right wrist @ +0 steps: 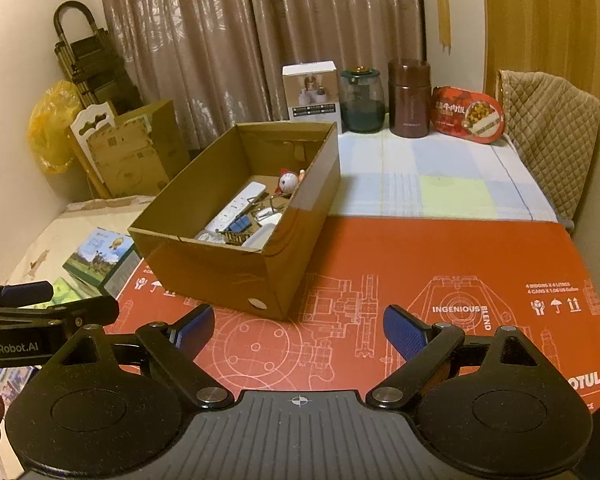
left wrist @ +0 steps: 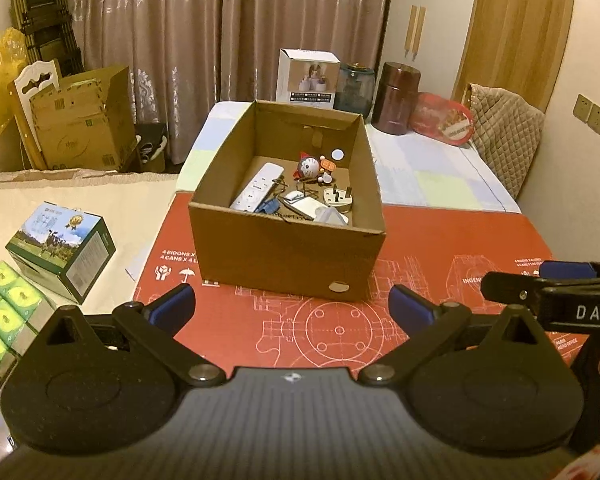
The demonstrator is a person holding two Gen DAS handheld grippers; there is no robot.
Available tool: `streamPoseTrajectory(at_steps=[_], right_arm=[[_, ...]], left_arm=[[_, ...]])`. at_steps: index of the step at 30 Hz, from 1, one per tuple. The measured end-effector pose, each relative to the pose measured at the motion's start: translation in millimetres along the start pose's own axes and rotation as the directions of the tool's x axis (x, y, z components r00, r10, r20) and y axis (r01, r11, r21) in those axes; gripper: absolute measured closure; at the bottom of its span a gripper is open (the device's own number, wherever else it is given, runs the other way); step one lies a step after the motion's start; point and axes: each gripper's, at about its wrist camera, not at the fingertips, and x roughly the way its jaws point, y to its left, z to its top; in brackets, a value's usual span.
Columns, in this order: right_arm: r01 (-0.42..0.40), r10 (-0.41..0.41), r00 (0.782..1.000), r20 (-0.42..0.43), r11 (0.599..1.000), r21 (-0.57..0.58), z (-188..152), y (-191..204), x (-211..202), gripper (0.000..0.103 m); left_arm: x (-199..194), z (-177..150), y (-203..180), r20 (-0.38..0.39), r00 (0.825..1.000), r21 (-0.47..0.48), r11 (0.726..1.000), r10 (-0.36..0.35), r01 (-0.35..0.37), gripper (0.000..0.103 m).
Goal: Organize rigid objects
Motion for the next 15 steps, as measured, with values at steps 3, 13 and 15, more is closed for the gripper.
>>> streamPoseTrajectory(at_steps=[3, 13, 15], right_arm=[[0.002, -0.002, 1.000, -0.002, 1.000, 0.004, -1.0, -1.2, -0.3, 0.014], [0.003, -0.003, 1.000, -0.011, 1.000, 0.009, -0.6, -2.9, 0.0, 0.014], [0.003, -0.003, 1.000, -0.015, 1.000, 0.011, -0.8, -2.7, 0.8, 0.014]], left_arm=[[-0.3, -0.7, -0.3, -0.002, 1.000, 0.000, 1.000, 0.002, -0.002, 0.001], [1.0, 0.4, -0.5, -0.001, 1.000, 0.002, 1.000, 0.009, -0.009, 0.001], [1.5, 1.2, -0.3, 0.000, 1.000, -0.001, 1.000, 0.009, -0.009, 0.001]])
